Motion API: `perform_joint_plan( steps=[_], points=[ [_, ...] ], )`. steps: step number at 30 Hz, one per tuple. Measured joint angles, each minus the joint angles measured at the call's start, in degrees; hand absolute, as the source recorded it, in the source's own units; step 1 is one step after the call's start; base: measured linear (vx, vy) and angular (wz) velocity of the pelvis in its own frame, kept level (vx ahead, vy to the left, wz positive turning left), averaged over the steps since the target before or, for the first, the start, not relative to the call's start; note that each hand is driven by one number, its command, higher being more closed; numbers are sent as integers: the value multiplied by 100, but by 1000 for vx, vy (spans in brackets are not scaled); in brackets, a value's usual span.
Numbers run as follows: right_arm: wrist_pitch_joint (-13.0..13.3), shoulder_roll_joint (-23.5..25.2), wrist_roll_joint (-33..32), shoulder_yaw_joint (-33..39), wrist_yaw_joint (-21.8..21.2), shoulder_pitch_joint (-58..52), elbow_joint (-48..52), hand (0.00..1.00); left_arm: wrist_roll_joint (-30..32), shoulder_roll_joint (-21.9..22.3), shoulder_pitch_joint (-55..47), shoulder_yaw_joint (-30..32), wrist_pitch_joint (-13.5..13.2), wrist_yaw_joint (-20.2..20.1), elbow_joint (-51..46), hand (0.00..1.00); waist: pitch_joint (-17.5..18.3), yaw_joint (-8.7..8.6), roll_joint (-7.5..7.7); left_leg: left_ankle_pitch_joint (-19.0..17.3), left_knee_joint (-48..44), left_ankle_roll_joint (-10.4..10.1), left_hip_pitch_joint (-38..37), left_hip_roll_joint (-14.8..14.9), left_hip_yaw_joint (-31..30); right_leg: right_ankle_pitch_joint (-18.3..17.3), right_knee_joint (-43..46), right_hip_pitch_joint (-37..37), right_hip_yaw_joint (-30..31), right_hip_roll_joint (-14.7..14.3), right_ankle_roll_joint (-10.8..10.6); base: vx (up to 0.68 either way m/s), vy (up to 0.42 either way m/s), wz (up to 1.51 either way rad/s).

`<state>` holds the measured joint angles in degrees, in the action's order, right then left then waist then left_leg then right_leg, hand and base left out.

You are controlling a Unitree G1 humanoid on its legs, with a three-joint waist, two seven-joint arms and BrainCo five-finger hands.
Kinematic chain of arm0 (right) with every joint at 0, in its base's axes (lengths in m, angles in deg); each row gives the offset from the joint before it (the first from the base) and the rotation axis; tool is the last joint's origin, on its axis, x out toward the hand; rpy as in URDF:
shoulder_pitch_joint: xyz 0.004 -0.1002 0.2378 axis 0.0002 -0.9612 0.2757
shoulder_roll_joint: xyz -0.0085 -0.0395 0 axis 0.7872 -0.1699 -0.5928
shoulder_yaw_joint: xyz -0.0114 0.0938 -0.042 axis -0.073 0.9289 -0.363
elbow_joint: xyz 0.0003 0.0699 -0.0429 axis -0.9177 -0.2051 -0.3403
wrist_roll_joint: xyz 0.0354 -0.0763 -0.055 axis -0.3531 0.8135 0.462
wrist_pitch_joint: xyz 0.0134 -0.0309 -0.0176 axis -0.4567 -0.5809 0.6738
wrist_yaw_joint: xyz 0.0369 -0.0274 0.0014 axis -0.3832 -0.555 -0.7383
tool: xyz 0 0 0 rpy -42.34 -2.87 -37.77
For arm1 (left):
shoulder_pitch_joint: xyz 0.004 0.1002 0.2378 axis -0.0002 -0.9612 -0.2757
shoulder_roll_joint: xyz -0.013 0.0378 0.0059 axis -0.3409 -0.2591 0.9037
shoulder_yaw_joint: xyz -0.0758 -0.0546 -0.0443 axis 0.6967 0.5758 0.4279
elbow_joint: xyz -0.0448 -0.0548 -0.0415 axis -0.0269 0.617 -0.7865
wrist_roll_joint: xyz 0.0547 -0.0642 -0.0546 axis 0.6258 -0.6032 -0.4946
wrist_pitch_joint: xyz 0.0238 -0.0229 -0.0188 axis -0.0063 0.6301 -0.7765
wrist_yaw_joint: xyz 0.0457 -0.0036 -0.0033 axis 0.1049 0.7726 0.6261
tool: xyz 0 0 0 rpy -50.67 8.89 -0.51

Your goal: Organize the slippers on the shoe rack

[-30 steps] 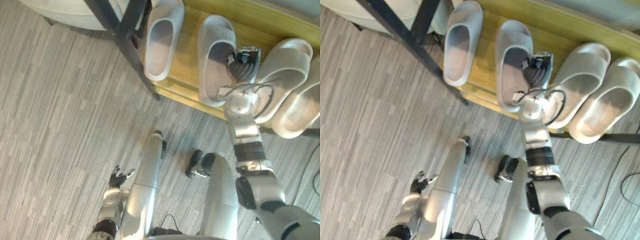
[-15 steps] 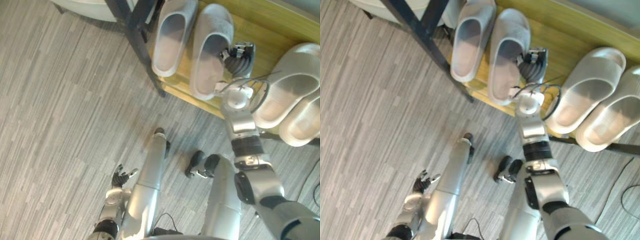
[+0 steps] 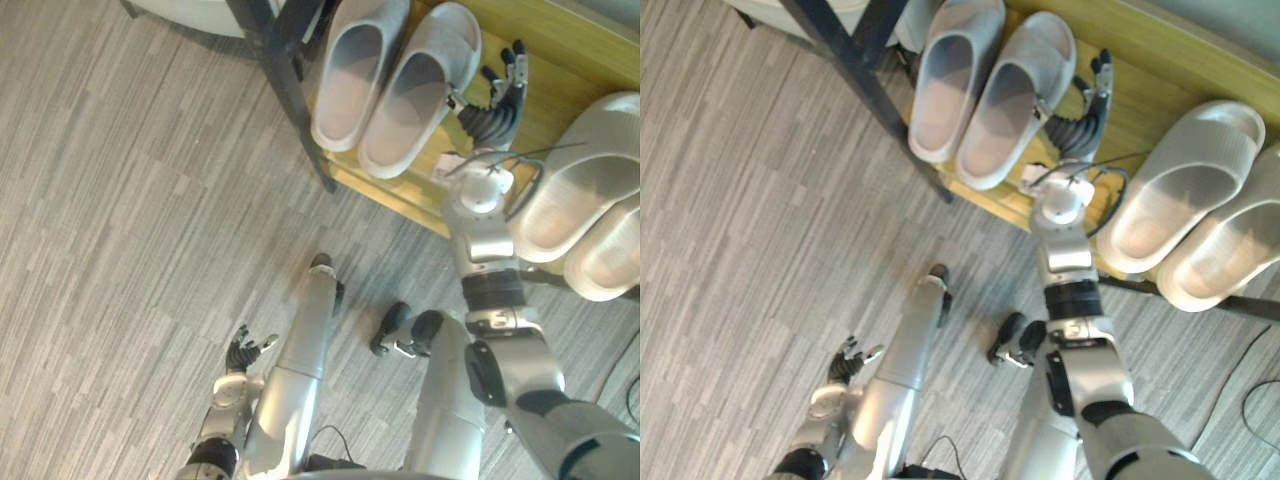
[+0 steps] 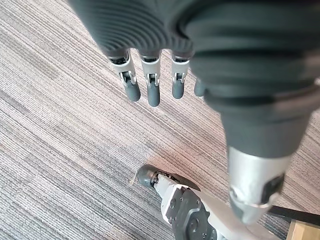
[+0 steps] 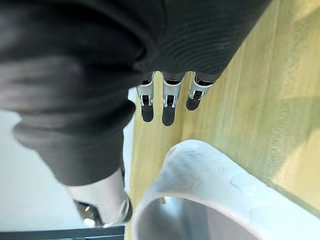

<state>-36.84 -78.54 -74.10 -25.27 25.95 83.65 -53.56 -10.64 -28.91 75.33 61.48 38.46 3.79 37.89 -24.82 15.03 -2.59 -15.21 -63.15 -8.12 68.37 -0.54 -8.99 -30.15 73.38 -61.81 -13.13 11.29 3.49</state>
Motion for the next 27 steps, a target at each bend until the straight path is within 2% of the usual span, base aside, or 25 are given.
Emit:
perform_joint_plan(
  steps=[5,11,13,16,22,27],
  points=[
    [3,461,405,-97,5,-584,208,0,5,-40,-11,46,97,106,-44,0,-22,-51,3,-4,127,3,-229,95,58,13,-170,210,13,-57,-27,-2,27,-8],
    [128,701,265,-200,-139,-837,367,0,6,-53,-25,60,99,104,-98,0,-72,-108,3,6,177,-14,-285,94,69,29,-234,285,12,-57,-53,5,23,1],
    [210,765,-3,-215,-275,-871,360,0,3,-52,-24,77,98,104,-125,0,-135,-115,5,5,188,-13,-353,94,73,30,-259,355,11,-57,-55,8,16,0],
    [383,803,-730,-214,-566,-898,278,0,3,-49,-24,98,97,91,-165,0,-189,-119,9,-2,206,-2,-391,88,82,23,-290,400,15,-54,-68,5,41,0],
    [685,746,-1283,-210,-903,-716,-86,0,5,-46,-25,115,91,79,-165,0,-194,-115,11,-2,206,-2,-387,83,68,20,-281,399,2,-51,-72,0,0,0],
    [770,585,-1573,-222,-1098,-496,-348,0,5,-30,-25,152,73,-9,-168,0,-217,-113,8,-1,206,0,-352,62,46,19,-268,379,-23,-34,-73,-2,5,1]
  ],
)
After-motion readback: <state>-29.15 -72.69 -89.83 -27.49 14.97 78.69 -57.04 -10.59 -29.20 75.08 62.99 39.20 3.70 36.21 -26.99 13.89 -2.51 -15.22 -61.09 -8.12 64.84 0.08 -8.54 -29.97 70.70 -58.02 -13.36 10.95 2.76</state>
